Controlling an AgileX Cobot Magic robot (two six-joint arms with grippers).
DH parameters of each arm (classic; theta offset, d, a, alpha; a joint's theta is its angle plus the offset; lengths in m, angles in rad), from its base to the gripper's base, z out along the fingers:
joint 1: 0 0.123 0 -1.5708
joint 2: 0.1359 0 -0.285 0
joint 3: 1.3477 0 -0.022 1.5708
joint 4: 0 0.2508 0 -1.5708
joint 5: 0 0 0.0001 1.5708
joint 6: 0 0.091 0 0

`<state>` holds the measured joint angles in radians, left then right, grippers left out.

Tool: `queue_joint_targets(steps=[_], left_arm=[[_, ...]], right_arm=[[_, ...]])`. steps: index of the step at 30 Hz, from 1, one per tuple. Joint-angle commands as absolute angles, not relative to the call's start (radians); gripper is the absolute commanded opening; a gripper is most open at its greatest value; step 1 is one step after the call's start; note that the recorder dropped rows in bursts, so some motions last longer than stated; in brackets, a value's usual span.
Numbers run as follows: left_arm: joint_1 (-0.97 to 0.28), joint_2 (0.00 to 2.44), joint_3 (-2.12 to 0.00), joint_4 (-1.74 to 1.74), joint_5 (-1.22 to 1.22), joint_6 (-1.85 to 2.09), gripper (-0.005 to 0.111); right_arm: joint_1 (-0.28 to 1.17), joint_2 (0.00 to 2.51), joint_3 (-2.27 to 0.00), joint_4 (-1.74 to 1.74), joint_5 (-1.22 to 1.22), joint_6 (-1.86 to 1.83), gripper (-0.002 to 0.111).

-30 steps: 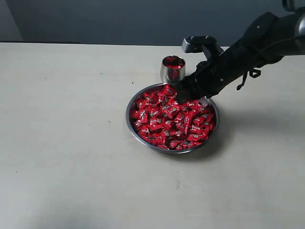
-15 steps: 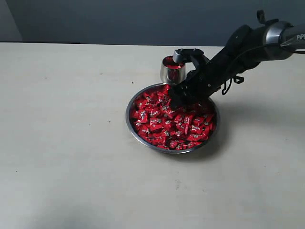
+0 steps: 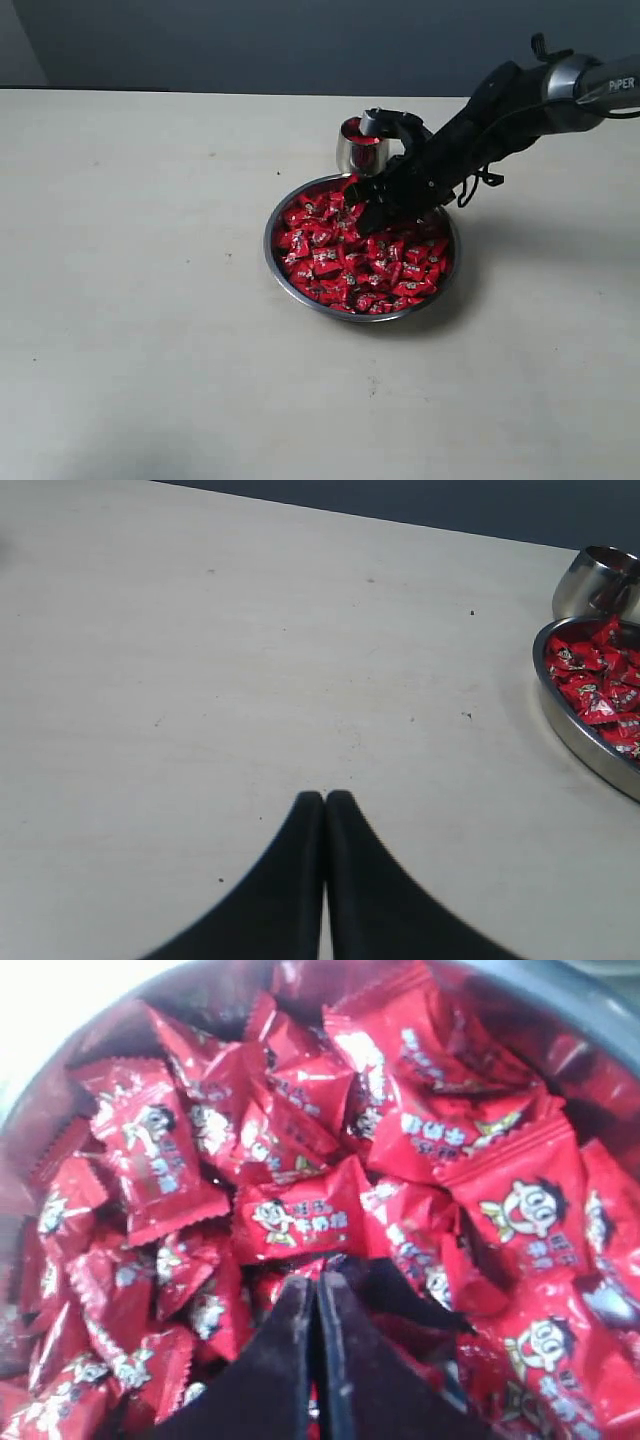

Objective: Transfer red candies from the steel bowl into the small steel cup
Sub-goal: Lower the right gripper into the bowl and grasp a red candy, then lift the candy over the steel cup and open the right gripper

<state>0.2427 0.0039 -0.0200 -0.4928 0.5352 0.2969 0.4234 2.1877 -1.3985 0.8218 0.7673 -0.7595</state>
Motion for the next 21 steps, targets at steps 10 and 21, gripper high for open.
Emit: queue_joint_targets(steps=[10, 21], left_arm=[[0.246, 0.000, -0.020, -0.493, 0.530, 0.295, 0.000], [0.246, 0.000, -0.020, -0.493, 0.530, 0.295, 0.000]], right_arm=[[0.419, 1.973, -1.402, 0.785, 0.767, -0.748, 0.000], [0.419, 2.036, -1.566, 0.752, 0.610, -0.741, 0.000]])
